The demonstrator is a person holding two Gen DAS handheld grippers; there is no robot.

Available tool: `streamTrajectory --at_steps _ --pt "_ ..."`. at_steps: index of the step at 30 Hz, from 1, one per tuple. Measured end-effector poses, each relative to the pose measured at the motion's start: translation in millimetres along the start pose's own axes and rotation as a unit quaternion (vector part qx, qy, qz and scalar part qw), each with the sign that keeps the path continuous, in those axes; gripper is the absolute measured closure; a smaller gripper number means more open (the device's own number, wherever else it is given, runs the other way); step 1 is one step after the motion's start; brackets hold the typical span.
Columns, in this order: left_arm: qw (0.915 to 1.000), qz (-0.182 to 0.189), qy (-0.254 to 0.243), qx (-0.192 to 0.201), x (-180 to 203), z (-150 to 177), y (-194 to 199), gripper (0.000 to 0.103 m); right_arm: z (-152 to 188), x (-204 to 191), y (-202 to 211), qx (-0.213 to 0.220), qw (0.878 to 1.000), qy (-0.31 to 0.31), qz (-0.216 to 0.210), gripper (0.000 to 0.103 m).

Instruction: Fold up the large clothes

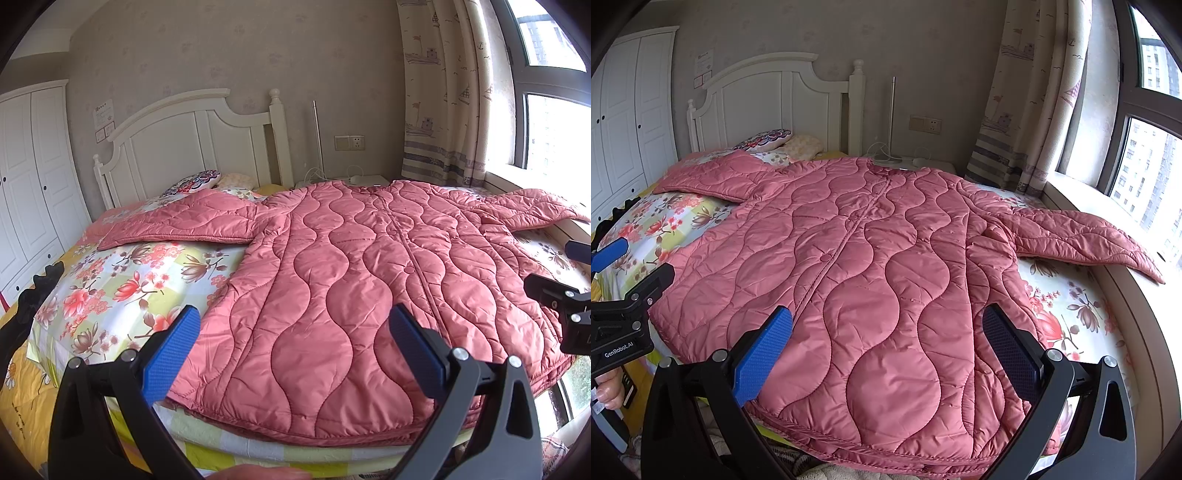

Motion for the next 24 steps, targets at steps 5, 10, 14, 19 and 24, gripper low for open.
streamTrajectory --at_steps 5,10,14,19,24 --pt "1.0 0.001 -0.002 -0.001 3.9 7.3 5.2 0.002 -0.5 -0.1 -0.2 0.0 1.0 0.0 0.0 0.004" --pt "1.0 0.001 0.001 -0.003 -5.2 -8.3 -6.2 0.002 0.5 -0.4 -1.7 -0.001 1.0 0.0 0.0 0.004" --pt "1.0 0.002 0.001 -0.009 -4.9 -1.8 -11.0 0.002 3.0 -3.6 -6.9 -0.007 1.0 -0.001 -0.001 0.004" --pt "0.9997 0.003 -0.001 -0.024 -5.0 -3.0 -26.4 0.002 5.9 -3.2 -15.8 -0.02 1.0 -0.002 -0.004 0.004" --pt "0.9989 0.003 -0.003 -0.046 -3.3 -7.7 -51.9 0.002 3.6 2.2 -33.3 -0.035 0.999 -0.008 -0.005 0.004"
Point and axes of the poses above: each gripper's, at about its wrist camera, not at the fingertips, and y roughly against the way its jaws point, x to its right, z to its underside, the point moved 5 cm from there along -y, roughly the way its jaws point, and after that the axes turned 2 degrees about -x, right-handed, at the moved point
